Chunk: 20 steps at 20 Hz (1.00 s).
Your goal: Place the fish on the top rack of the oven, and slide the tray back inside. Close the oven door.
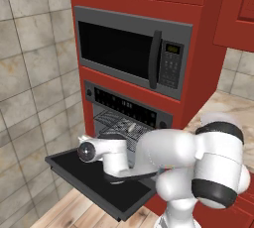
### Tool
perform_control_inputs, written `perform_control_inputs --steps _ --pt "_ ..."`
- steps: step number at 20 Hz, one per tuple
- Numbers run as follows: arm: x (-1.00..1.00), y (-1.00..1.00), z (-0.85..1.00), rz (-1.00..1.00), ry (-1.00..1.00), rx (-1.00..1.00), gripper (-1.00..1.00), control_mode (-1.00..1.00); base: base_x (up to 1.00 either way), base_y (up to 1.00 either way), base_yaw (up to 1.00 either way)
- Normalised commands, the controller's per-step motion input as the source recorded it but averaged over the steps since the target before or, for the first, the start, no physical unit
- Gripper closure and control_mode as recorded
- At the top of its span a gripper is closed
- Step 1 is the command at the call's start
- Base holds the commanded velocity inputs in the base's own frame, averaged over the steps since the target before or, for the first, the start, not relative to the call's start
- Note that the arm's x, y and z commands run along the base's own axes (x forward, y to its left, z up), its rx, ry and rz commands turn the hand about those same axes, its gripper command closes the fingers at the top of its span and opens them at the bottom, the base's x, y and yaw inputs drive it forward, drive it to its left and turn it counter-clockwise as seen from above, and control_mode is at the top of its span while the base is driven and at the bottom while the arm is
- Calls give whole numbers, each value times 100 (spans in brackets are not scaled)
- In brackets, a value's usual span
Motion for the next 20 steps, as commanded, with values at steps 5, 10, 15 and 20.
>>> perform_control_inputs --steps 5,10,15,20 --pt "-99 70 -3 -21 -9 14 -100 -100 0 0 0" --pt "-91 62 -27 -22 -14 10 -100 -100 0 0 0" --pt "-63 48 -58 -23 -10 9 -100 -100 0 0 0" --pt "-10 16 -73 -23 -8 9 -100 -100 0 0 0"
